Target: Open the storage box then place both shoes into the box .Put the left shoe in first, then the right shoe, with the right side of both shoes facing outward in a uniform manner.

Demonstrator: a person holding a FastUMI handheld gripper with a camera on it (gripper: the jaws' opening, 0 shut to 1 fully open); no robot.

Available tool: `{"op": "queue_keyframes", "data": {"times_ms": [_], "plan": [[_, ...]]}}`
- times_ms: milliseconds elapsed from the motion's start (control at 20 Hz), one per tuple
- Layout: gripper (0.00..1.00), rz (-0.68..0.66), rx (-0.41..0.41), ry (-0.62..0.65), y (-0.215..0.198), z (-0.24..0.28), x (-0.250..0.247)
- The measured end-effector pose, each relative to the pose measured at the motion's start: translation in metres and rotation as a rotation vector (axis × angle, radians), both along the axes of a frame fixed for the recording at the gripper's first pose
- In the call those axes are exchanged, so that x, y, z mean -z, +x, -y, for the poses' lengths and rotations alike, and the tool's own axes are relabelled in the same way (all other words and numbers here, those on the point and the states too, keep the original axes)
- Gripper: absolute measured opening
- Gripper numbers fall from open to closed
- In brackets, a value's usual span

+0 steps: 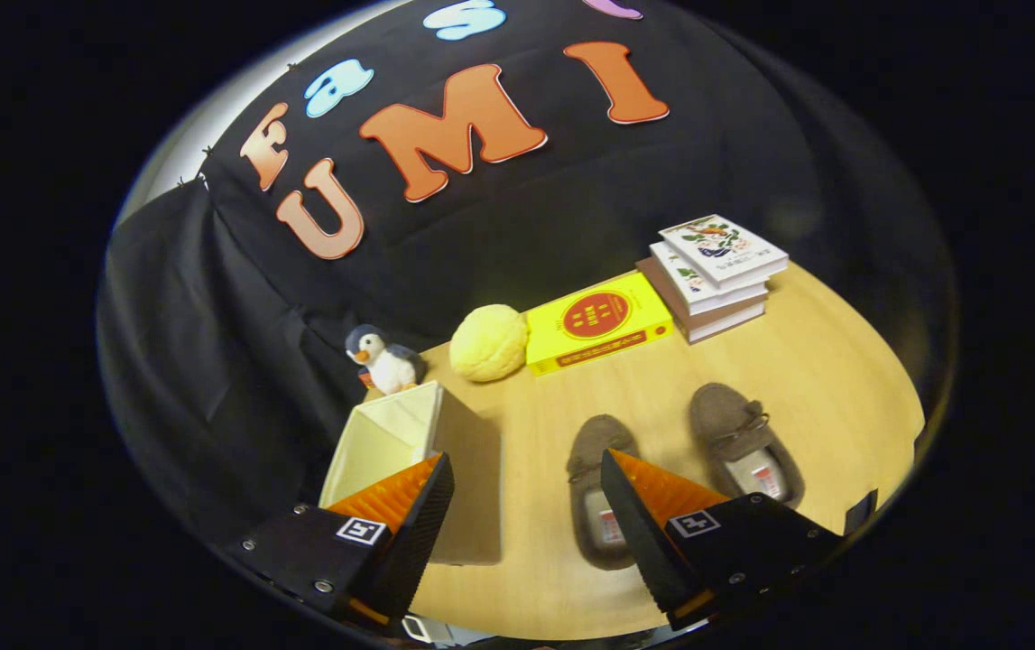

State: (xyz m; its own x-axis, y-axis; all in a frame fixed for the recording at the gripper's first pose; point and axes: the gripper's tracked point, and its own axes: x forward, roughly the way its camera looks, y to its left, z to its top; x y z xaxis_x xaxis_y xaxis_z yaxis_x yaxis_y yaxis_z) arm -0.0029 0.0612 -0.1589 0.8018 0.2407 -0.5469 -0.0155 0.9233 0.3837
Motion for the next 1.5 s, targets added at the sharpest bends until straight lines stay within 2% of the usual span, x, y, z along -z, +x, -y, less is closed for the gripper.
{"op": "queue_keyframes", "data": {"times_ms": [300, 600, 800, 900, 1000, 1200, 1300, 1350, 1400, 1450, 1500], "plan": [[0.98, 0.016, 0.026, -0.217, -0.002, 0.038, 0.049], [0.97, -0.043, 0.006, -0.245, -0.009, 0.032, 0.111], [0.95, -0.062, 0.002, -0.248, -0.005, 0.028, 0.133], [0.91, -0.072, 0.002, -0.245, 0.0, 0.027, 0.143], [0.81, -0.095, -0.001, -0.24, 0.001, 0.025, 0.153], [0.55, -0.145, -0.025, -0.246, 0.0, 0.02, 0.168], [0.4, -0.169, -0.032, -0.242, -0.002, 0.017, 0.172], [0.28, -0.175, -0.014, -0.24, -0.001, 0.018, 0.17], [0.2, -0.186, 0.013, -0.245, 0.001, 0.024, 0.17], [0.05, -0.207, 0.013, -0.233, -0.001, 0.023, 0.17], [0.03, -0.215, 0.026, -0.227, 0.0, 0.025, 0.168]]}}
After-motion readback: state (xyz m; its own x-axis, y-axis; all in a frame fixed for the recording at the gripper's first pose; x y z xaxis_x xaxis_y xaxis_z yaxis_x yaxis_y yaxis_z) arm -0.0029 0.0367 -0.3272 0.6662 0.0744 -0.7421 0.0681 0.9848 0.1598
